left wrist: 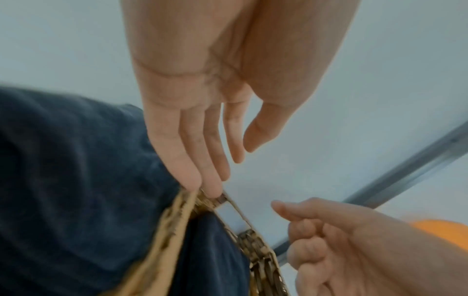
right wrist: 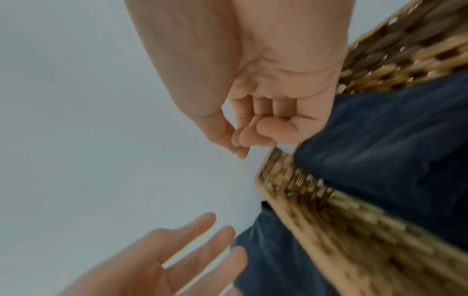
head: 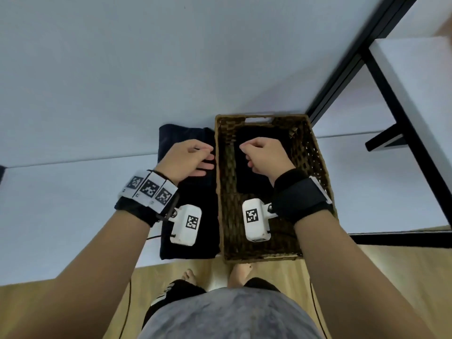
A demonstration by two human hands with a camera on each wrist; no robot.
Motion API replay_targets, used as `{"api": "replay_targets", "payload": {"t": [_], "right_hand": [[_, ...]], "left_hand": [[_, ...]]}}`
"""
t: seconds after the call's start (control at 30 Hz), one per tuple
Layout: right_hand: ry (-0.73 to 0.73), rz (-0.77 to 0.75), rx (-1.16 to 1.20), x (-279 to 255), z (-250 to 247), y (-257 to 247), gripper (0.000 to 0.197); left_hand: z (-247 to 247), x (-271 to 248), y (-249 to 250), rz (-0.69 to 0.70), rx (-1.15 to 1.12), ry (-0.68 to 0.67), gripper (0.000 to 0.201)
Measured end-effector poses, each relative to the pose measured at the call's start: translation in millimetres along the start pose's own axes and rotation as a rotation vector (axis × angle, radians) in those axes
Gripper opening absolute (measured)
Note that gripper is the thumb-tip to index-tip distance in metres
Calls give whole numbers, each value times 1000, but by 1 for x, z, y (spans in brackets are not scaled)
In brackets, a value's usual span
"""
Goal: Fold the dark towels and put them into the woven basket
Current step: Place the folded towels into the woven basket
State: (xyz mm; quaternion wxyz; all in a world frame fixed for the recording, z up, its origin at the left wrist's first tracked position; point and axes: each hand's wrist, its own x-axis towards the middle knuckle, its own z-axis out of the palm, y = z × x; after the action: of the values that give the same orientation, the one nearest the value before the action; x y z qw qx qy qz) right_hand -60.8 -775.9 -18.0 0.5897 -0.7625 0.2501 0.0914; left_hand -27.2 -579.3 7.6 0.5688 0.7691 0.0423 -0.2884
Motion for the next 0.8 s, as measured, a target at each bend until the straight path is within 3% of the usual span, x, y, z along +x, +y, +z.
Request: {"api": "replay_targets", "payload": {"t": [0.1,0.27,0.37,0.5,0.6,0.67,0.8], "right_hand": [[-58,10,35,-30,44,-6,11],[-128,90,24,-69,108,12,11],[-117,134,0,-82,135,30,10],[-73,178,-46,-94,160,56,11],[-54,191,-101,-98,175,77,8],[-31,207,-116,-100,183,87,7],[9,275,-110,-103,194,105,12]], "left_hand": [[-37,-28,-30,-63,-3,74,17],[-72,-50,-106,-213,178,169,17],[-75,-51,-148,-305,272,134,15],[-66,-42,-188,-424,449,120,45],[-56,-29,-211,-503,346,98,73],[-51,-20,-224,-529,250,90,82],[-53,-4,-245,-531,328,95,92]]}}
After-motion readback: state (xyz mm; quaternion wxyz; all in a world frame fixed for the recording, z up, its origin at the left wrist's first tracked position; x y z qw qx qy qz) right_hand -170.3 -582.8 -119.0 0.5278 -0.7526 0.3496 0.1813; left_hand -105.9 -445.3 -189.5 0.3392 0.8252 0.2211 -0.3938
